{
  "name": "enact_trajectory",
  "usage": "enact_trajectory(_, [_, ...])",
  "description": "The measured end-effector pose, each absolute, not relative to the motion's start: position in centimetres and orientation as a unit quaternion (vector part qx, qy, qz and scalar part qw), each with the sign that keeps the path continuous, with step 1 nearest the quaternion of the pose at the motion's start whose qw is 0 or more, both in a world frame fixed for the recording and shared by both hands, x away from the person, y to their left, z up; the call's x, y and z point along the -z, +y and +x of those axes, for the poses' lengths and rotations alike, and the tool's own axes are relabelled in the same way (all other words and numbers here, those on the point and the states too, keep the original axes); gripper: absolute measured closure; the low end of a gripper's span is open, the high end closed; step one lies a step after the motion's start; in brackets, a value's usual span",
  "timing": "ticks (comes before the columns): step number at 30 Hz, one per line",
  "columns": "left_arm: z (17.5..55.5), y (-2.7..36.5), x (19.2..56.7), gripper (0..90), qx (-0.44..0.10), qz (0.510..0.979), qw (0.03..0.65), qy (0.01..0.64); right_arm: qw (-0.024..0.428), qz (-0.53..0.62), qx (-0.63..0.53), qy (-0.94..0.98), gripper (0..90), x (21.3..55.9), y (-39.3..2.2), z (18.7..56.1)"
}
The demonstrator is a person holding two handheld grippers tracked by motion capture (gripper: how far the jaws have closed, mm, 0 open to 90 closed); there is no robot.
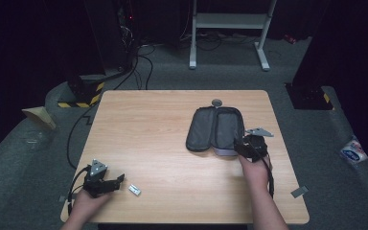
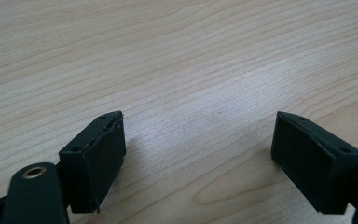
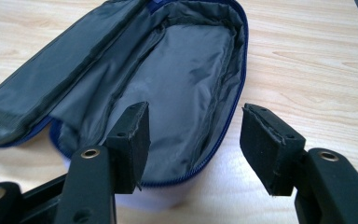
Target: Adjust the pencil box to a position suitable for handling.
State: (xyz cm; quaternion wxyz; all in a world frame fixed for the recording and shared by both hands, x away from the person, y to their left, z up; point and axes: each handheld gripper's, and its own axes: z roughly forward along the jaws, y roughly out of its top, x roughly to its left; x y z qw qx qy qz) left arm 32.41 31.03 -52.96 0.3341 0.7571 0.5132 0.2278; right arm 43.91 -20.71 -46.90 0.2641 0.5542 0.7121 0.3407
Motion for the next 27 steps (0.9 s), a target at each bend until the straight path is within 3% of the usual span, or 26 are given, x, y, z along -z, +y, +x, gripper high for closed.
enact_trajectory(10, [32.4, 31.0, 53.0, 18.2, -0.228, 0.757, 0.334, 0.514, 0.248, 0.566, -0.317, 0.72, 36.9, 48.3, -20.9, 44.5])
enact_trajectory(27, [32.3, 31.0, 53.0, 18.3, -0.228, 0.757, 0.333, 0.514, 0.227, 0.544, -0.352, 0.727, 36.5, 49.1, -19.2, 41.4])
